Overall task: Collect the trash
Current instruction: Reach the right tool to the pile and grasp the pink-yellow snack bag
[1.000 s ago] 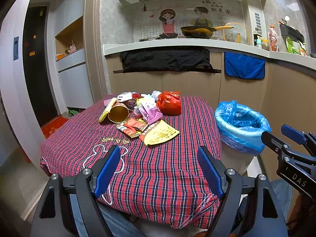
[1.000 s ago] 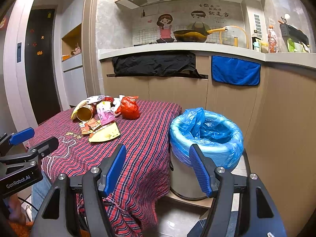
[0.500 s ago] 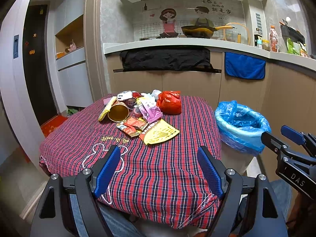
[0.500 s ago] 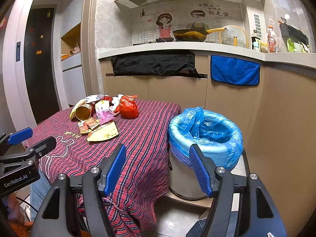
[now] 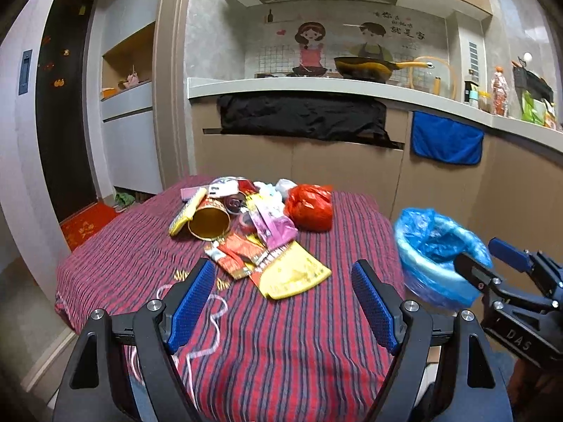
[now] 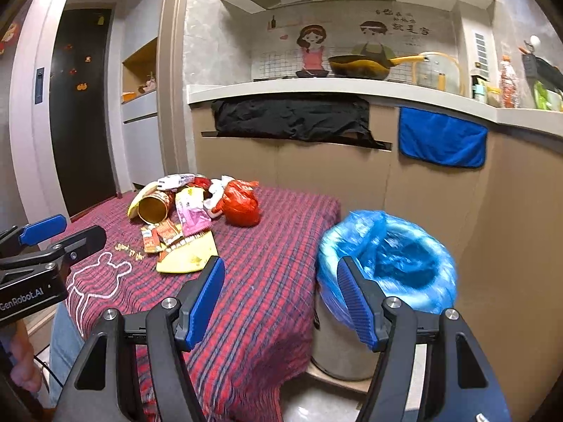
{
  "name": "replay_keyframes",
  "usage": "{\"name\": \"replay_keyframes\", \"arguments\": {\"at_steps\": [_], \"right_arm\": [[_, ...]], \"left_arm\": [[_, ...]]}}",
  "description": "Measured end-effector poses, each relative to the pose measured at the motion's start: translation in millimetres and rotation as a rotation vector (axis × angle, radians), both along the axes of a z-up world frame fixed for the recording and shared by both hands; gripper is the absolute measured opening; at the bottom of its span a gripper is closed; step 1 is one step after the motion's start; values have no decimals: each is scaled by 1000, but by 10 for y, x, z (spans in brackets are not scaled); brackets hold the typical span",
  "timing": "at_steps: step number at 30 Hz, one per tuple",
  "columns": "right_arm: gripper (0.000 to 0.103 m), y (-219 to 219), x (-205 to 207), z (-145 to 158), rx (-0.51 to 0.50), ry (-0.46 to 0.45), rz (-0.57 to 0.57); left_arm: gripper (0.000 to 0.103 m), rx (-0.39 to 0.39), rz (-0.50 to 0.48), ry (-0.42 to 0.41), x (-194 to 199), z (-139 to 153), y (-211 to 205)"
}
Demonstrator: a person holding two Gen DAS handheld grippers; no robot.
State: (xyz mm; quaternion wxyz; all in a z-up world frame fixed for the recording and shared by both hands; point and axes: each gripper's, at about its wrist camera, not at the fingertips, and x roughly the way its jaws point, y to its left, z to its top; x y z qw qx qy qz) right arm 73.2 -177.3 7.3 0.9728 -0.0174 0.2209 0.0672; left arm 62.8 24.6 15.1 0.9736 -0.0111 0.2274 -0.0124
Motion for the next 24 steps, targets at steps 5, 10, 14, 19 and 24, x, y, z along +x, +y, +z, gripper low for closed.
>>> {"name": "replay_keyframes", "arguments": {"at_steps": [5,10,14,19,24], "right_arm": [[64,104,380,42,-32,-15,33],[64,226,820,43,-41,9,66],[64,430,1129,-7,-68,37,108],[64,824,1418,-57,-125,57,226],[60,1239,1738,-157,-177,92,345]], "left_arm": [[80,-16,45,11,414,-40,266],[80,-3,87,40,837,-87,576],[79,-13,86,96,1154,-166,852],[78,-35,105,117,1364,-280,1160],[77,-91,105,148,1505,-429,1427]]}}
